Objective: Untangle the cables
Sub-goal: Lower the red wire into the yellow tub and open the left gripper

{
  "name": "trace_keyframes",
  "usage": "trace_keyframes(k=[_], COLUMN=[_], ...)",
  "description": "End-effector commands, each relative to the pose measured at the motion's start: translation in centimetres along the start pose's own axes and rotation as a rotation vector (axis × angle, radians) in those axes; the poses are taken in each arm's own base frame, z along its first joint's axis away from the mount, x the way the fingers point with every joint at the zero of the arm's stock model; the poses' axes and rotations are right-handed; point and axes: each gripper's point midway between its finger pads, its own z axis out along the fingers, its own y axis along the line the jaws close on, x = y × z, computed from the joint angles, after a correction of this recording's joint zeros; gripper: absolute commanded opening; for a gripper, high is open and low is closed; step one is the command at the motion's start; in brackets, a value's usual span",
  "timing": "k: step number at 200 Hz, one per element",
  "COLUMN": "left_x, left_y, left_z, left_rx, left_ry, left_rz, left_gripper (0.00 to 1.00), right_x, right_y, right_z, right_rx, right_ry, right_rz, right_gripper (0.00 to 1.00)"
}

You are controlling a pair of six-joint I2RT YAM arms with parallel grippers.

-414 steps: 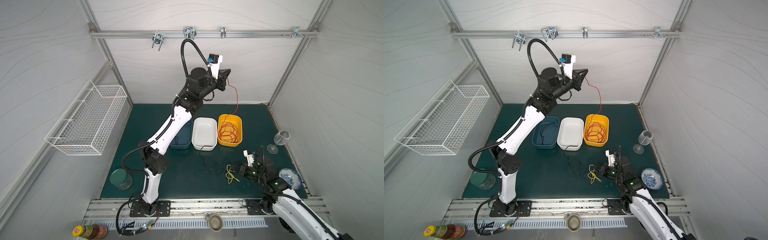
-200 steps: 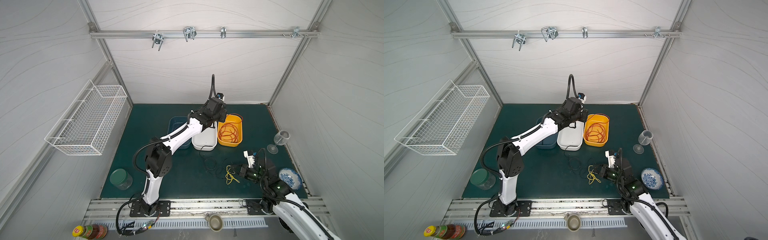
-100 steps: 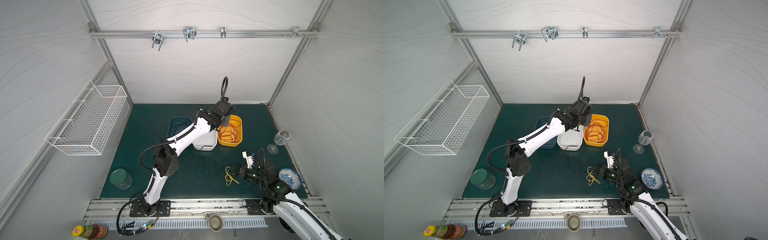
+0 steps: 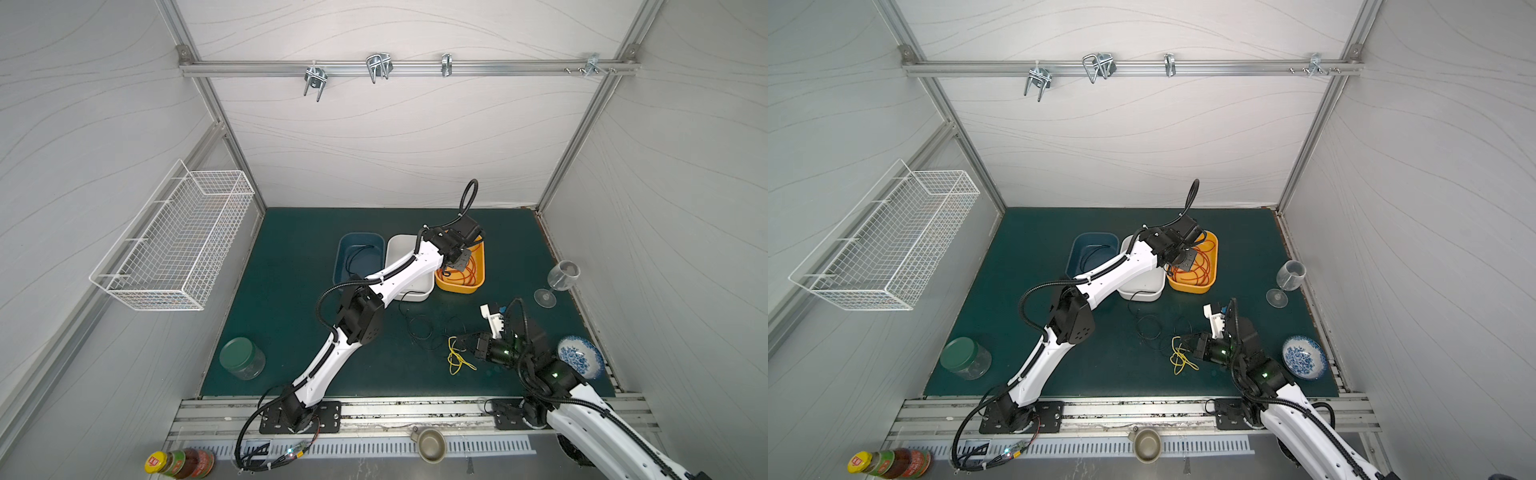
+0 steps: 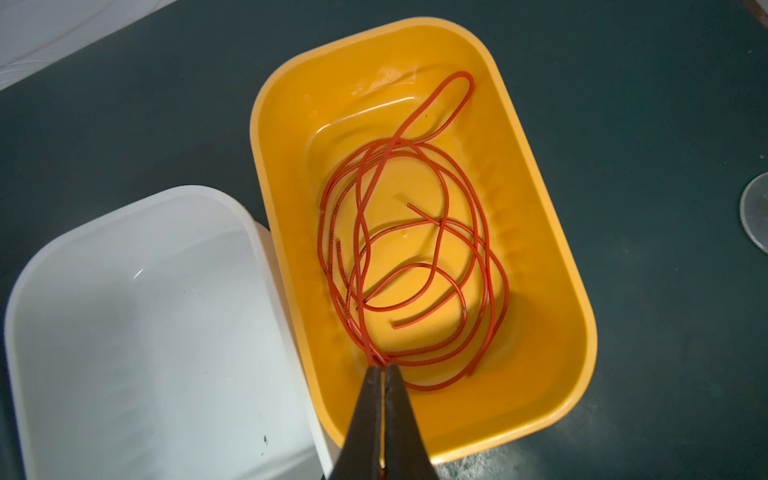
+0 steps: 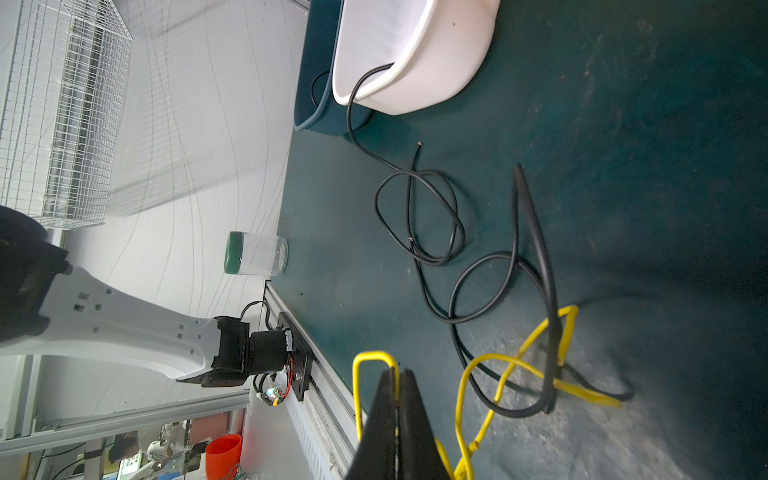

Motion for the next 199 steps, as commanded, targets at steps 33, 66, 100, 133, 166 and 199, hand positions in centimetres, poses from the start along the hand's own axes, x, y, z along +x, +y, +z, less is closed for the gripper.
trace_keyframes(k=[33,66,100,133,166,199], left_x=[-1.2,-0.1,1.0,0.8,0.3,-0.6], left_y=[-1.7,-1.5,-1.2,-1.0,-0.7,0.0], left_z=[1.9,4.0,5.8,6.0,5.2,3.5], left_rx=[0.067,0.083,0.091,0.117,0.129,0.123], left_ry=[-0.031,0.01,0.047,0.053,0.044,0.021], left_rz=[0.013,-0.017,-0.032,-0.057,-0.052,-0.049], left_gripper=[0.0,0.0,0.0,0.0,0.21,0.37], right_x=[0.0,0.0,0.0,0.0,0.0,0.0], right_y=[0.3,0.3,0.3,0.4,0.4,0.5], right_z=[0.1,0.1,0.2,0.2,0.2,0.1], right_rx=[-0.014,-0.012,-0.013,-0.014,-0.01,-0.01], right_ry=[-0.008,-0.007,-0.006,-0.006,-0.007,-0.006], right_rz=[0.002,0.0,-0.002,-0.004,-0.003,-0.003], right_gripper=[0.0,0.0,0.0,0.0,0.0,0.0])
